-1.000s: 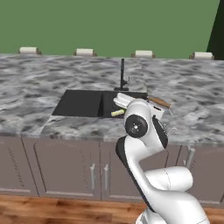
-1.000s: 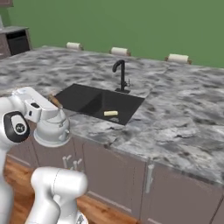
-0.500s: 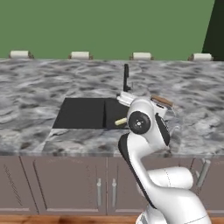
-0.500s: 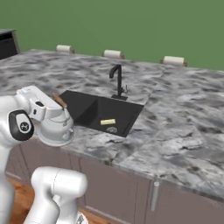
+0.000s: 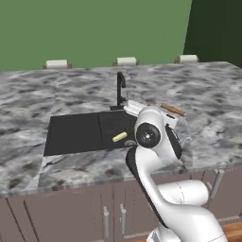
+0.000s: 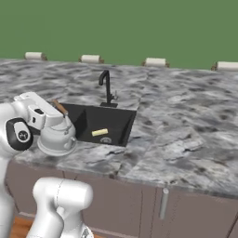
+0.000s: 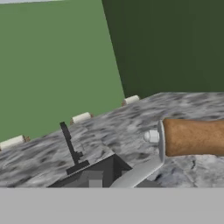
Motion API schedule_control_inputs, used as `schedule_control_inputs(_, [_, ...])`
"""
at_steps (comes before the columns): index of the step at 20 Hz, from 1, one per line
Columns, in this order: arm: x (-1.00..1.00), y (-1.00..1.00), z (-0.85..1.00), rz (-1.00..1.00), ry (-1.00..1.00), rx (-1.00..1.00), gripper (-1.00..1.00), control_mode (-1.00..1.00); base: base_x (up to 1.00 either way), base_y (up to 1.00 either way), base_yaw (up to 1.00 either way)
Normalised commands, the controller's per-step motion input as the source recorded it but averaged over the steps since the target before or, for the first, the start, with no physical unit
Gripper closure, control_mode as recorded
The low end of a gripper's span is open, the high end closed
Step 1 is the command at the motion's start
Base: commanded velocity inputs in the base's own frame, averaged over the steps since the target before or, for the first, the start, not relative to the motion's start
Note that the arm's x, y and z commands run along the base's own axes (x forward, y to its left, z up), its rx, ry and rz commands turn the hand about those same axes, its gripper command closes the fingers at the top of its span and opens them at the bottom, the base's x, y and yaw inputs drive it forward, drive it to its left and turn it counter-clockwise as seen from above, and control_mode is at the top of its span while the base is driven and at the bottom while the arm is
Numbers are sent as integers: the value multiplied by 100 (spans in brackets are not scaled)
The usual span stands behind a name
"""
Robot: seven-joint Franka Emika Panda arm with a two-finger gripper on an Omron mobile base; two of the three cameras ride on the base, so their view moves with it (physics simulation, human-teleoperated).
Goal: Open the cabinet, pick the kettle from the cabinet, and place it in the sink.
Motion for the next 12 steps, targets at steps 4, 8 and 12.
schedule_control_inputs(4, [0,0,0,0,0,0,100,100,18,49,-36])
schedule_control_inputs(8, [0,0,0,0,0,0,100,100,27,39,-15])
schedule_control_inputs(12, [0,0,0,0,0,0,100,100,28,35,0])
